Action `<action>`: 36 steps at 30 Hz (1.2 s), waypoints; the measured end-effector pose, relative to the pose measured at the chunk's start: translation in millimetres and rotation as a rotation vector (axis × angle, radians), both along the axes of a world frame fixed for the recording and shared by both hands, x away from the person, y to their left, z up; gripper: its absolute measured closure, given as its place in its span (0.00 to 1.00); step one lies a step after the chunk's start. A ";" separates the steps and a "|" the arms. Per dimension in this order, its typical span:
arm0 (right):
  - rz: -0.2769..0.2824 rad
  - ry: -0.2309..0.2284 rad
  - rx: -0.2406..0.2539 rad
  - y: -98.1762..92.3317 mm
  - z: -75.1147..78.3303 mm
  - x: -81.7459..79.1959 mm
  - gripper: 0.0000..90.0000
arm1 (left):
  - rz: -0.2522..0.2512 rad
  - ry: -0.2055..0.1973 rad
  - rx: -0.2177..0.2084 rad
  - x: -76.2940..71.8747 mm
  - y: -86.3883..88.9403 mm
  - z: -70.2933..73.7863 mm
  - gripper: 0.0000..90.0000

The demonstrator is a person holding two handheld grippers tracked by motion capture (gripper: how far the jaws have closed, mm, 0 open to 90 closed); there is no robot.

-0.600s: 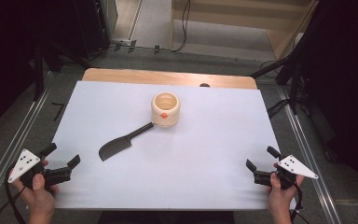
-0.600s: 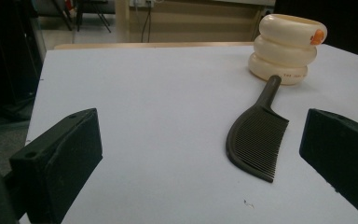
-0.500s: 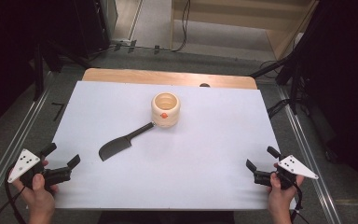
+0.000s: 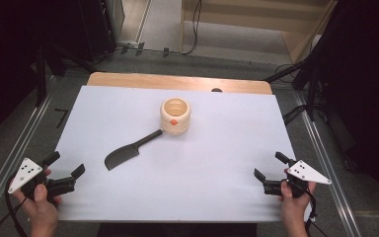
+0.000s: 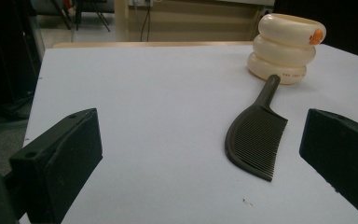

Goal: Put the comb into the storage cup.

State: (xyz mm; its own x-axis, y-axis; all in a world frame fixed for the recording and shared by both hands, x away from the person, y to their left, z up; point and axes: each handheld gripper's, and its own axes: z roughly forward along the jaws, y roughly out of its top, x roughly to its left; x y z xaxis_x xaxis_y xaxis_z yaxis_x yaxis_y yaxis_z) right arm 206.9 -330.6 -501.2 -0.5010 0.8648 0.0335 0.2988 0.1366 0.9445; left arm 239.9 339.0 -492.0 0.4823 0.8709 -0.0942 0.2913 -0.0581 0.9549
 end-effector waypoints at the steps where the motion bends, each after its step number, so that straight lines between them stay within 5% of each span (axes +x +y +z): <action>1: 0.016 -0.005 -0.001 3.3 3.1 1.7 0.00 | 0.001 0.001 0.001 0.0 -0.1 0.0 0.00; 11: 0.099 -0.009 -0.004 35.5 32.0 14.9 0.17 | -0.005 0.001 -0.003 0.2 0.0 -0.2 0.00; 14: 0.107 -0.009 -0.026 47.8 39.1 21.3 0.29 | -0.004 0.002 -0.004 0.3 0.1 -0.2 0.00; 16: 0.122 -0.005 -0.048 59.2 45.3 27.7 0.49 | -0.005 0.001 -0.006 0.3 0.3 -0.2 0.00; 17: 0.122 -0.005 -0.048 59.2 45.3 27.7 0.49 | -0.004 0.001 -0.007 0.3 0.3 -0.2 0.00; 18: 0.142 -0.011 -0.051 65.5 49.4 32.3 0.63 | -0.005 0.001 -0.006 0.3 0.4 -0.2 0.00; 22: 0.158 -0.004 -0.081 75.3 55.8 39.0 0.79 | -0.007 0.001 -0.006 0.4 0.3 -0.2 0.00; 23: 0.202 0.005 -0.083 80.1 59.5 43.7 0.91 | -0.008 0.001 -0.005 0.3 0.2 -0.1 0.00; 25: 0.231 0.017 -0.092 85.9 62.6 49.0 0.97 | -0.009 0.000 -0.005 0.3 0.3 -0.1 0.00; 36: 0.274 0.043 -0.142 117.0 73.7 74.9 0.98 | -0.012 0.001 -0.005 0.1 0.6 0.0 0.00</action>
State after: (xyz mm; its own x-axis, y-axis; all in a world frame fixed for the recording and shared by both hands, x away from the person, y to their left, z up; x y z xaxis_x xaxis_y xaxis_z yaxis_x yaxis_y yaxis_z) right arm 281.8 -213.6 -427.5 -0.7169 0.6953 -0.0516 0.2717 0.3468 0.8977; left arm 240.0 339.7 -492.0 0.4928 0.8645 -0.0993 0.2917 -0.0566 0.9548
